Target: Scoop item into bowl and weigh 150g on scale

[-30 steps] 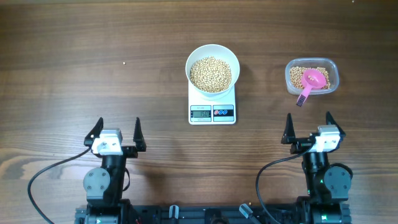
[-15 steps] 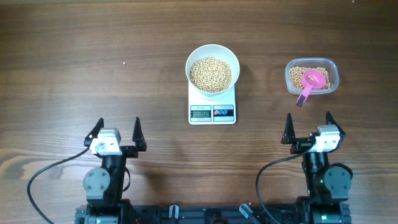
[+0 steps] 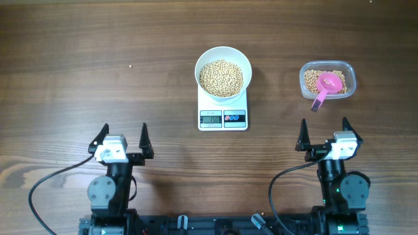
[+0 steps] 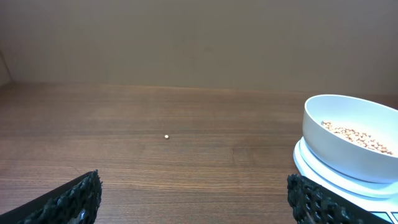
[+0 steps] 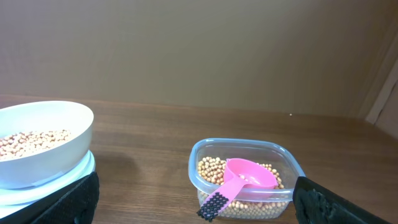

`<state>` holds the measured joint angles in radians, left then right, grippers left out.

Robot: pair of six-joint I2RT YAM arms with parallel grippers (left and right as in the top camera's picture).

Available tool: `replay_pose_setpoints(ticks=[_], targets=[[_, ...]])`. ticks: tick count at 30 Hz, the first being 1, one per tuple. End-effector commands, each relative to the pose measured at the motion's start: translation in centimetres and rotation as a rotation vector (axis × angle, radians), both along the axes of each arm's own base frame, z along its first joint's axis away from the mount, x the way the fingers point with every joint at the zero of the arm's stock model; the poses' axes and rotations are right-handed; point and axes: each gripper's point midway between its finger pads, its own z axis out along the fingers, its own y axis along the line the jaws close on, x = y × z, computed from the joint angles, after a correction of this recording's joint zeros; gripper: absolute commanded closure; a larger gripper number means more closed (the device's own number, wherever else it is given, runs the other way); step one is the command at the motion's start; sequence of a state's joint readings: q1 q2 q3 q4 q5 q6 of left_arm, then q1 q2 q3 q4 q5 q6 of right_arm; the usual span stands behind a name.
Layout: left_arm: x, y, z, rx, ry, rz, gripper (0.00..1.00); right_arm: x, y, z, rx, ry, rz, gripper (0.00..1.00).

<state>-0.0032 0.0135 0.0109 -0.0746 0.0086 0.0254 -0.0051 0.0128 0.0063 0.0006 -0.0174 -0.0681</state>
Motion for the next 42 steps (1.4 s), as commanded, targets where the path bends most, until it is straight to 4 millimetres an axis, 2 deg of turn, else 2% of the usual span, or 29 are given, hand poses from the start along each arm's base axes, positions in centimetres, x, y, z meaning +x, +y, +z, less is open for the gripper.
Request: replay_pose_setpoints(ticks=[1,42], targets=[[-0.03,-0.02,-0.07,0.018,-0.003,-0.006,0.00,-0.05,-0.19,0.28,0.016,-0.013,-0.013,0.00],[-0.03,-0.02,-0.07,0.019,-0.003,-0.006,0.00,-0.05,-0.50,0.31,-0.011,-0.014,-0.031,0.00]])
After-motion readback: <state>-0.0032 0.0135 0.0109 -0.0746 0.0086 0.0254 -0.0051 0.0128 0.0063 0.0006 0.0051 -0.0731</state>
